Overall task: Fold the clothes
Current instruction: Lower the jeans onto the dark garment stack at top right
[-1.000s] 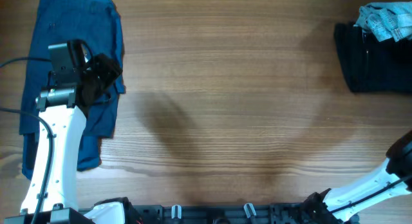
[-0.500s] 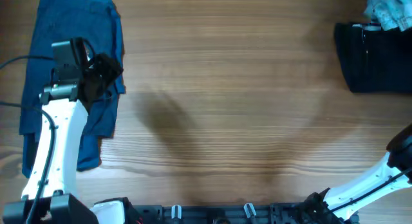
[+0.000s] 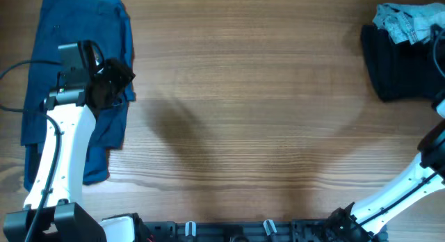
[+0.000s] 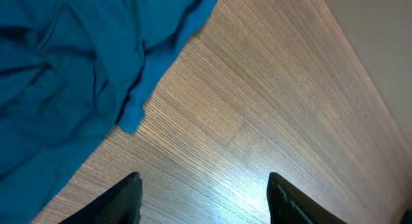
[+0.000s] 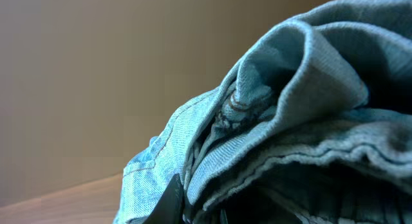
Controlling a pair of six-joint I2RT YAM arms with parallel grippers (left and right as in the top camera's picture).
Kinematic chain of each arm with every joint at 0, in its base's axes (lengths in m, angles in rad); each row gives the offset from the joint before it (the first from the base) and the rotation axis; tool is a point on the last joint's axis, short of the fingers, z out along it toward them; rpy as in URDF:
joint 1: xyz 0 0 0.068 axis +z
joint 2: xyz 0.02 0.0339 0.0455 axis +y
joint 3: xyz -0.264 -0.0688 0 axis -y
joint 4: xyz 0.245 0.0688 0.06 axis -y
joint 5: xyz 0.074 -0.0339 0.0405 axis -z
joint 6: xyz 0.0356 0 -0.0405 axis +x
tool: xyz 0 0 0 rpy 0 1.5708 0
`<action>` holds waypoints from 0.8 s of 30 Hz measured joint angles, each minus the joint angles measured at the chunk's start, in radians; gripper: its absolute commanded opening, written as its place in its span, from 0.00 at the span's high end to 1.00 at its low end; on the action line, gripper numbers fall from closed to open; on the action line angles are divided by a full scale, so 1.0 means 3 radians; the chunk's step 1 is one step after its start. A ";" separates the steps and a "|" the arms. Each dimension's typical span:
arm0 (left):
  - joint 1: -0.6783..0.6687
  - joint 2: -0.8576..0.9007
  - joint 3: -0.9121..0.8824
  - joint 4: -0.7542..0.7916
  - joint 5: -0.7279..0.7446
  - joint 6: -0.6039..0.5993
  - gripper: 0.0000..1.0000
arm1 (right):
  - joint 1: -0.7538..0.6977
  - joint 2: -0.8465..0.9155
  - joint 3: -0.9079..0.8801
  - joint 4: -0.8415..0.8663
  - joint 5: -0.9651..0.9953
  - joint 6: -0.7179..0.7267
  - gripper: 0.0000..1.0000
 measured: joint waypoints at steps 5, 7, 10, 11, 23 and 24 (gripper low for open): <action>0.0000 0.0000 0.0000 0.0072 0.0001 0.0000 0.38 | -0.0219 0.0000 0.0000 0.0203 -0.0341 0.0633 0.96; 0.0000 0.0000 0.0000 0.0092 0.0001 0.0000 0.38 | -0.0326 0.0000 0.0000 0.0230 -0.0486 0.1047 0.96; 0.0000 0.0000 0.0000 0.0095 0.0001 0.0000 0.37 | -0.0495 0.0000 0.0000 0.0242 -0.0694 0.1790 0.96; 0.0000 0.0000 0.0000 0.0099 0.0001 0.0000 0.37 | -0.0540 0.0000 0.0000 0.0242 -0.0759 0.2001 0.94; 0.0000 0.0000 0.0000 0.0111 0.0001 0.0000 0.34 | -0.0484 0.0000 0.0027 -0.0395 -0.1366 0.2607 0.44; 0.0000 0.0000 0.0000 0.0108 0.0001 0.0000 0.34 | -0.0481 0.0000 0.0031 -0.0448 -0.1389 0.2613 0.44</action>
